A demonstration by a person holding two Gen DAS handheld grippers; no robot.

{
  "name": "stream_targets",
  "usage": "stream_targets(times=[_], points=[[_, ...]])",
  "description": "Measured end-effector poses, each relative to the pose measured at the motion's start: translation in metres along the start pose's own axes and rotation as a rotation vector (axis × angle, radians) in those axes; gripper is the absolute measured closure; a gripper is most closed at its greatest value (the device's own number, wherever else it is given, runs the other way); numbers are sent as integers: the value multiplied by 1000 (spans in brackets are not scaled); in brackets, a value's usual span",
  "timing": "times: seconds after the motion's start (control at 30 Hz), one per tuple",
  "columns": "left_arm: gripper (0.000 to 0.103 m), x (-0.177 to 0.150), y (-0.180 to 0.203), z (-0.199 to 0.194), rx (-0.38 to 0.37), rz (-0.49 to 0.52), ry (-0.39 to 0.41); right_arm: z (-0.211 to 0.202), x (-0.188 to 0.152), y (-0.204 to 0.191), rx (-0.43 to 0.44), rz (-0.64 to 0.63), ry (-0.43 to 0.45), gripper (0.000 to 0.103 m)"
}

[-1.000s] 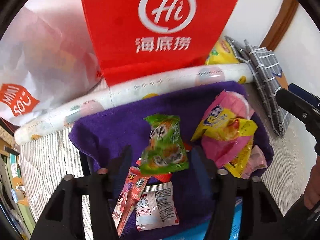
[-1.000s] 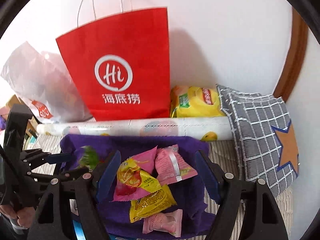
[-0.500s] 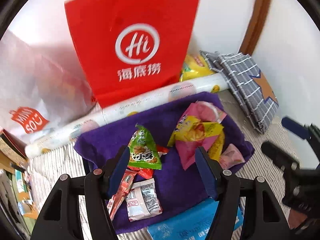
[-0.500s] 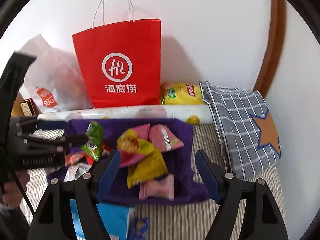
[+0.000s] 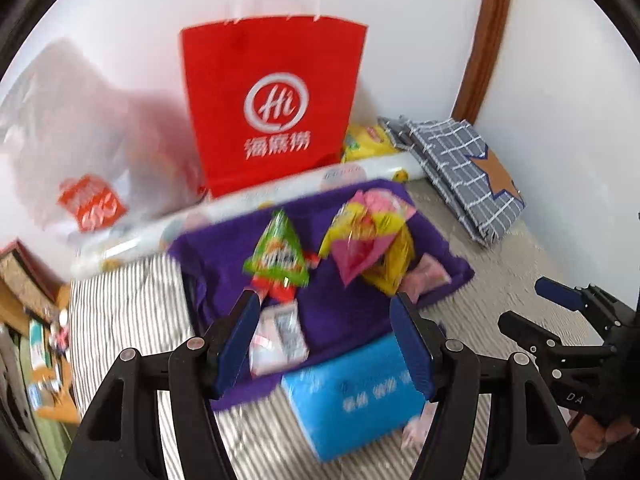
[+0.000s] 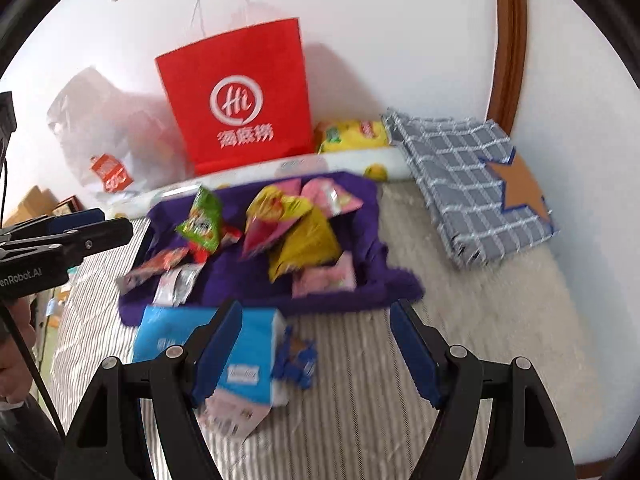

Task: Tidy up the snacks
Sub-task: 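Move both tools back toward the packets beside the tissue box, then grasp the small blue packet with the right tool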

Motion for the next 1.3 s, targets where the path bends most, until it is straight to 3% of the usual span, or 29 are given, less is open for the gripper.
stream_targets(times=[0.23,0.5,0.7,0.8,0.97,1.07,1.23,1.3], points=[[36,-47,-18,-12,11,-66,-52,-3,-24,-7,28,23,-26,36],[36,-83,-39,-25,17,-161,-60,4,-55,-9,52,47,-62,36],[36,-103,-40,-24,-2,-183,-80,17,-77,-26,190,103,-118,36],[36,-110,-40,-24,1,-180,-84,24,-79,-35,156,75,-116,36],[36,-121,-44,-25,29,-167,-83,16,-65,-20,90,63,-12,36],[36,-124,-43,-20,23,-179,-95,20,-53,-10,67,75,0,51],[36,-121,-38,-11,11,-192,-107,44,-45,-10,87,60,-39,65],[36,-120,-36,-10,11,-194,-109,54,-46,-9,83,49,-66,82]])
Point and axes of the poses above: each gripper's, at about its wrist camera, not at the fingertips, and z roughly the way its jaws point, y to its right, x to its top, the point moved 4 cm from there along z, roughly the way its jaws point
